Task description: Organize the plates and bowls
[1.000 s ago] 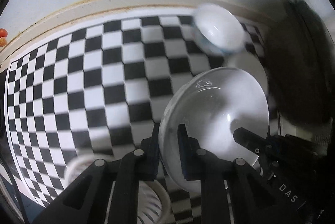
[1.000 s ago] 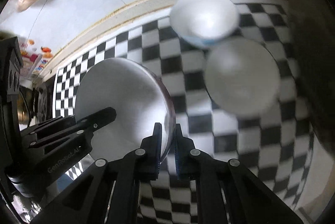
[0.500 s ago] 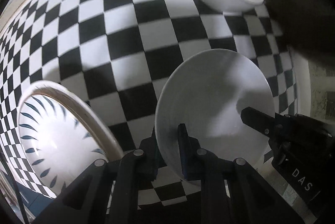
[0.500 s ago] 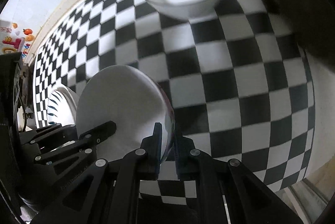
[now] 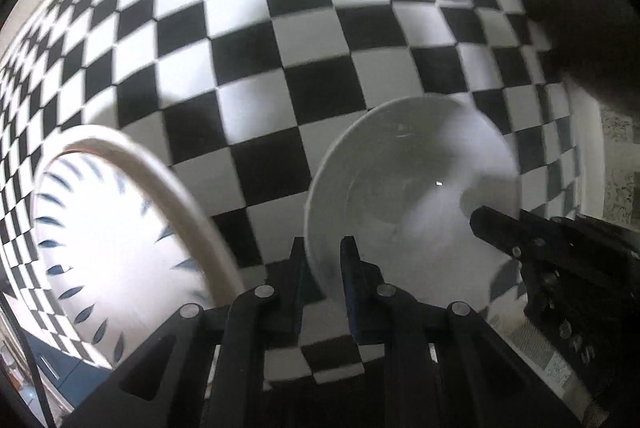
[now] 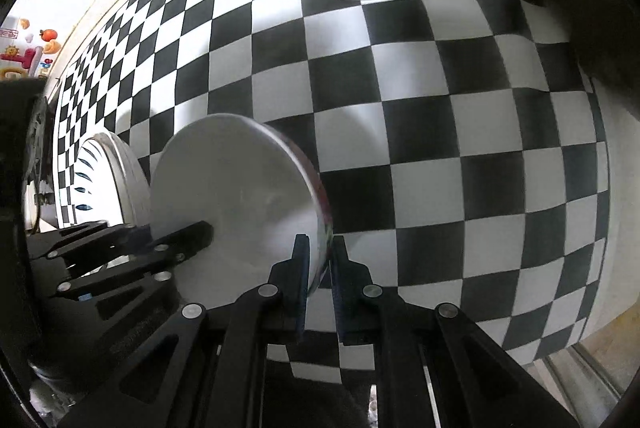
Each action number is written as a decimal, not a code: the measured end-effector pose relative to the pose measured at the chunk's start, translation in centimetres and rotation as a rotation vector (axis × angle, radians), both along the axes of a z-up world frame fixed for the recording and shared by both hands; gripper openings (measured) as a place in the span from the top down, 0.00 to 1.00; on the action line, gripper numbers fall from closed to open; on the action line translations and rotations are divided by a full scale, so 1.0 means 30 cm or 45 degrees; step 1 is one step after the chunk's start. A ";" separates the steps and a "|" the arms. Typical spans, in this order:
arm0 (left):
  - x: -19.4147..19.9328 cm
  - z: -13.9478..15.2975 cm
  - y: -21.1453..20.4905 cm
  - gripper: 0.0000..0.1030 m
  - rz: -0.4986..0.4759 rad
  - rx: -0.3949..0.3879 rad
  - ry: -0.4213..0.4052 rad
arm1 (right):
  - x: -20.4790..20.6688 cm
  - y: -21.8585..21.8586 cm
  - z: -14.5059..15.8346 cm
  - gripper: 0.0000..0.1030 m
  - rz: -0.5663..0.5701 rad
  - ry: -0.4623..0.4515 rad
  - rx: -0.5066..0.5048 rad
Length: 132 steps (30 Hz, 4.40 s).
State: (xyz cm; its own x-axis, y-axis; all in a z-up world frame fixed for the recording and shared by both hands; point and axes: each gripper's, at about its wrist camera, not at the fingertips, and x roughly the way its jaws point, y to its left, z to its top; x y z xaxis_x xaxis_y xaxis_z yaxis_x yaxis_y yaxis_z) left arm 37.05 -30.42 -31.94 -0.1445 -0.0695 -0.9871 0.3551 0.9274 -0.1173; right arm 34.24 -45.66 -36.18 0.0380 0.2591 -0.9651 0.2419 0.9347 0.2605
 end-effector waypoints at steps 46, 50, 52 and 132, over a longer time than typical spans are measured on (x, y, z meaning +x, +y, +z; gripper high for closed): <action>0.557 -0.055 -0.191 0.83 -0.073 -0.121 -0.026 | 0.562 -0.155 -0.020 0.90 -0.122 -0.049 -0.193; 0.540 -0.060 -0.138 0.83 -0.051 -0.119 -0.016 | 0.584 -0.123 -0.029 0.91 -0.115 -0.080 -0.169; 0.545 -0.061 -0.119 0.83 -0.033 -0.132 -0.018 | 0.602 -0.130 -0.033 0.91 -0.138 -0.080 -0.141; 0.045 0.063 -0.040 0.85 -0.219 -0.012 -0.062 | 0.020 0.034 0.091 0.91 -0.091 0.007 -0.123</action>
State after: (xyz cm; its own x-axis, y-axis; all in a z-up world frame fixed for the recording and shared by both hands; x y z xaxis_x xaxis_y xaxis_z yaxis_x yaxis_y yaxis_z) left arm 38.41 -31.61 -30.06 -0.1072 -0.0571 -0.9926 0.5142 0.8513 -0.1045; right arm 34.85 -44.65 -33.44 0.0476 0.1619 -0.9857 0.3099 0.9357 0.1686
